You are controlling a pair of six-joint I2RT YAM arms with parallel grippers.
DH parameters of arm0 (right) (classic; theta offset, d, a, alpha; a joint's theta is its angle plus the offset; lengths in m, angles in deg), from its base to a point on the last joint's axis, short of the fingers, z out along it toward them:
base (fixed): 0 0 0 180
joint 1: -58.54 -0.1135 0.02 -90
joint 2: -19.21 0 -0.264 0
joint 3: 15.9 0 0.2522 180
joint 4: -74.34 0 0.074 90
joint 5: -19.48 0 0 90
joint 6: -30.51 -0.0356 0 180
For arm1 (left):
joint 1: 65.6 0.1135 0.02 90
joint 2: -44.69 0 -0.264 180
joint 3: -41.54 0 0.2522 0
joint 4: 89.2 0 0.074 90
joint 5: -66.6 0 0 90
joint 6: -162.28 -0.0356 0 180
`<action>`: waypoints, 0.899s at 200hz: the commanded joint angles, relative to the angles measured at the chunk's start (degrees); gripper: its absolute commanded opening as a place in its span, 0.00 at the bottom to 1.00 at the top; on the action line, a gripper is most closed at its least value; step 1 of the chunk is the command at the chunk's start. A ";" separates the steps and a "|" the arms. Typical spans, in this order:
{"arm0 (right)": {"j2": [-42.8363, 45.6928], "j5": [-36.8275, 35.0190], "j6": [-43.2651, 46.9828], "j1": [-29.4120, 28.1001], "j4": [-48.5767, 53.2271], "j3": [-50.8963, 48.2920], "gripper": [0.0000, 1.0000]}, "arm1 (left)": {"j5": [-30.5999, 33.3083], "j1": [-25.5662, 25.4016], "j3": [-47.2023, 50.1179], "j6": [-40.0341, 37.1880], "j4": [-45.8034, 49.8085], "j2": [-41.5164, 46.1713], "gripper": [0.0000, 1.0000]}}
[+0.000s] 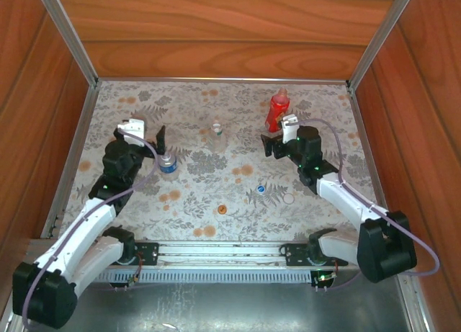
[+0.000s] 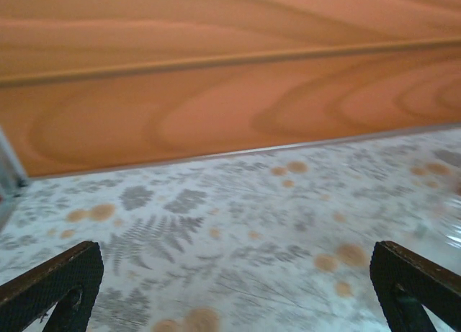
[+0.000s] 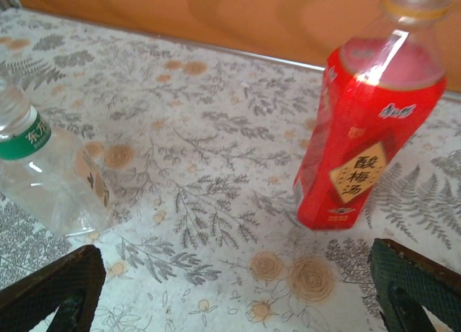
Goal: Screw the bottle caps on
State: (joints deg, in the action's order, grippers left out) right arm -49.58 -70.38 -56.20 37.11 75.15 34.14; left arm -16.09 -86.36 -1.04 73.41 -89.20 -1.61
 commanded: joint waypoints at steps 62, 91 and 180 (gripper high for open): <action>-1.69 2.50 1.11 -1.20 0.47 2.28 1.00 | -0.54 -5.62 6.87 3.06 6.40 -1.53 1.00; -1.78 2.58 1.11 -1.23 0.38 2.39 1.00 | -1.25 -5.61 8.10 6.34 5.73 -2.89 1.00; -3.93 2.96 -0.63 -1.35 0.07 3.19 1.00 | 0.07 -5.58 9.97 10.04 4.45 -8.22 1.00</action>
State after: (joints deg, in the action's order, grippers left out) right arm -52.14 -68.26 -56.03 36.34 75.42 35.99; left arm -16.62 -91.62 8.81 81.65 -83.69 -7.36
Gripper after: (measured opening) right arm 0.995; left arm 0.998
